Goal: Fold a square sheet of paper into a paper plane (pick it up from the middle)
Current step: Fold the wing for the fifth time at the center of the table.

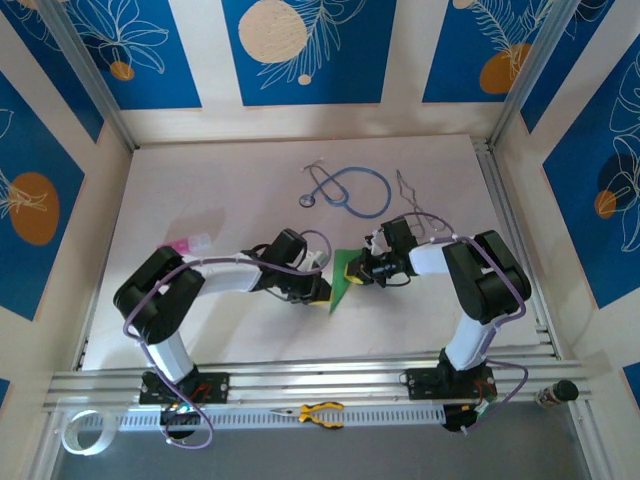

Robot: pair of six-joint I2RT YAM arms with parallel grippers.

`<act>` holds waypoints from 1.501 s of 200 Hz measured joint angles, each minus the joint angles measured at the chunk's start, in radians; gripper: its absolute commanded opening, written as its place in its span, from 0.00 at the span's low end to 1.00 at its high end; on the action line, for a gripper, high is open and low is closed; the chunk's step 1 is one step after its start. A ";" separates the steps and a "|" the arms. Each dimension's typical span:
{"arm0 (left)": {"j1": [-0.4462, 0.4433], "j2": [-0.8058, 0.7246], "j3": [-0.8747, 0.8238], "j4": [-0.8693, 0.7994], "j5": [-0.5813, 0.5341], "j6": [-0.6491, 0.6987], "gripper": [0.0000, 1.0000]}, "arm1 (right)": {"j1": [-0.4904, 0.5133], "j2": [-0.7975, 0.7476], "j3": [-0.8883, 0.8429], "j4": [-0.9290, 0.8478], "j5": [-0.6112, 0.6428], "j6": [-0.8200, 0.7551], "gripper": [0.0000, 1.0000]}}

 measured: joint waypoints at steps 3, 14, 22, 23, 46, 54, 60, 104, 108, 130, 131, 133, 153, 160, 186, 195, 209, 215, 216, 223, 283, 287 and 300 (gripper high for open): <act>0.000 -0.004 0.000 -0.003 -0.006 -0.001 0.15 | 0.000 0.000 0.000 0.000 0.001 0.000 0.07; 0.000 -0.016 0.000 -0.008 -0.023 -0.004 0.14 | 0.001 0.000 0.000 -0.002 0.002 0.000 0.07; -0.002 -0.024 0.000 0.015 -0.025 -0.020 0.10 | 0.001 0.000 0.001 -0.003 0.002 0.000 0.07; -0.002 -0.025 0.000 0.021 -0.024 -0.027 0.10 | 0.001 0.000 0.001 -0.003 0.002 0.000 0.07; -0.004 -0.015 0.006 0.122 0.000 -0.081 0.04 | 0.002 0.000 0.002 -0.005 0.005 0.000 0.07; -0.006 0.002 0.015 0.155 0.009 -0.099 0.04 | 0.002 0.000 0.002 -0.005 0.005 0.000 0.07; -0.009 0.016 0.024 0.178 0.017 -0.113 0.04 | 0.002 0.000 0.002 -0.005 0.005 0.000 0.07; -0.024 0.112 0.058 0.279 0.043 -0.169 0.04 | 0.002 -0.001 0.002 -0.005 0.006 0.004 0.07; -0.025 0.116 0.059 0.280 0.043 -0.171 0.04 | 0.002 -0.001 0.002 -0.005 0.006 0.004 0.07; -0.026 0.133 0.059 0.282 0.043 -0.171 0.04 | 0.002 -0.001 0.002 -0.003 0.007 0.011 0.07; -0.027 0.133 0.059 0.282 0.043 -0.170 0.04 | 0.002 -0.001 0.002 -0.003 0.007 0.011 0.07; -0.026 0.134 0.059 0.282 0.043 -0.170 0.04 | 0.002 -0.001 0.002 -0.003 0.007 0.012 0.07; -0.029 0.143 0.059 0.278 0.043 -0.166 0.04 | 0.003 -0.001 0.002 -0.003 0.007 0.012 0.07; -0.031 0.144 0.059 0.274 0.042 -0.161 0.04 | 0.003 -0.001 0.002 -0.003 0.008 0.012 0.07; -0.043 0.145 0.060 0.241 0.042 -0.133 0.05 | 0.005 -0.002 0.002 -0.003 0.012 0.016 0.07; -0.048 0.145 0.061 0.225 0.039 -0.122 0.05 | 0.005 -0.002 0.002 -0.003 0.013 0.016 0.07; -0.056 0.145 0.064 0.194 0.030 -0.100 0.05 | 0.006 -0.002 0.002 -0.002 0.013 0.019 0.07; -0.058 0.145 0.066 0.177 0.026 -0.089 0.05 | 0.007 -0.003 0.002 -0.002 0.014 0.019 0.07; -0.059 0.145 0.066 0.176 0.025 -0.087 0.05 | 0.007 -0.003 0.002 -0.002 0.014 0.019 0.07; -0.061 0.145 0.072 0.157 0.019 -0.077 0.05 | 0.008 -0.003 0.002 -0.001 0.015 0.020 0.07; -0.064 0.145 0.079 0.092 -0.021 -0.019 0.05 | 0.014 -0.004 0.002 0.001 0.024 0.019 0.07; -0.064 0.145 0.077 0.092 -0.022 -0.019 0.05 | 0.014 -0.004 0.002 0.001 0.024 0.019 0.07; -0.064 0.145 0.066 0.093 -0.026 -0.016 0.05 | 0.014 -0.004 0.002 0.001 0.024 0.019 0.07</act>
